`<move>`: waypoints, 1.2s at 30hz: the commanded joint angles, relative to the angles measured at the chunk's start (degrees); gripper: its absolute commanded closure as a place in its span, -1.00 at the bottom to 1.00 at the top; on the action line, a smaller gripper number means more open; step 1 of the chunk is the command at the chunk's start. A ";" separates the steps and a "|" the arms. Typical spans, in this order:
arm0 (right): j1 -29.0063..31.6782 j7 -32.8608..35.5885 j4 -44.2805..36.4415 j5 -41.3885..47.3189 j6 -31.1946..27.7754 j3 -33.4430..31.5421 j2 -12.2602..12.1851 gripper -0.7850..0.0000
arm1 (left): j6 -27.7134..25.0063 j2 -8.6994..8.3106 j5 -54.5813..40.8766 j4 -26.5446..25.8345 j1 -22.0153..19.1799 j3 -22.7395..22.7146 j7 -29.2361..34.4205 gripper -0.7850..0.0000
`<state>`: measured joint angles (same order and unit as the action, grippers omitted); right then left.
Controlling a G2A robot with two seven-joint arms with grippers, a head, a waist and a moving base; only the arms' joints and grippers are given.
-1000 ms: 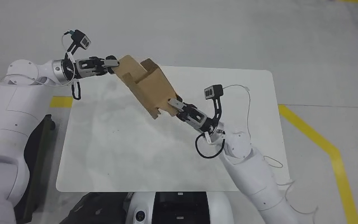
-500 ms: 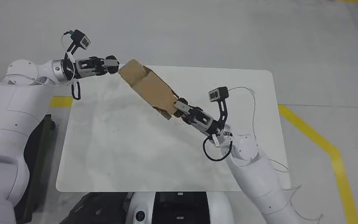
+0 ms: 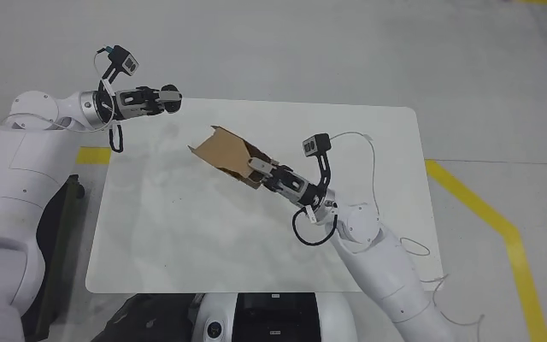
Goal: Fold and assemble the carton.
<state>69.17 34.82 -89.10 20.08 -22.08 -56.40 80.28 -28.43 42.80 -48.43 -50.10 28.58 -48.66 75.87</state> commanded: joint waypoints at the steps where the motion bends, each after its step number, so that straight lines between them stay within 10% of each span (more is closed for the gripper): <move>1: 0.30 0.16 -0.15 -0.08 -0.07 -0.50 -0.13 1.00 | 0.00 0.00 0.00 0.00 0.00 0.00 0.00 1.00; 17: 5.08 13.02 -5.83 0.77 0.46 -6.94 -2.69 1.00 | 0.17 0.01 0.10 -0.19 0.19 0.03 -0.30 1.00; 26: 5.03 23.23 -4.36 8.74 0.17 -9.25 -3.75 1.00 | 1.89 -0.49 6.40 -8.50 4.09 -0.32 1.88 1.00; 31: 3.19 26.22 -3.44 7.31 -0.02 -8.90 -4.05 1.00 | 2.92 -1.22 11.74 -13.49 5.38 -0.68 2.91 -1.00; 36: 1.62 27.92 -2.60 8.38 0.31 -8.49 -4.21 1.00 | 3.73 -1.75 14.76 -17.16 6.06 -0.54 3.73 -1.00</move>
<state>71.16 62.25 -91.91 27.84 -21.90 -65.02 76.08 -24.97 41.12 -33.94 -66.57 34.56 -49.27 79.33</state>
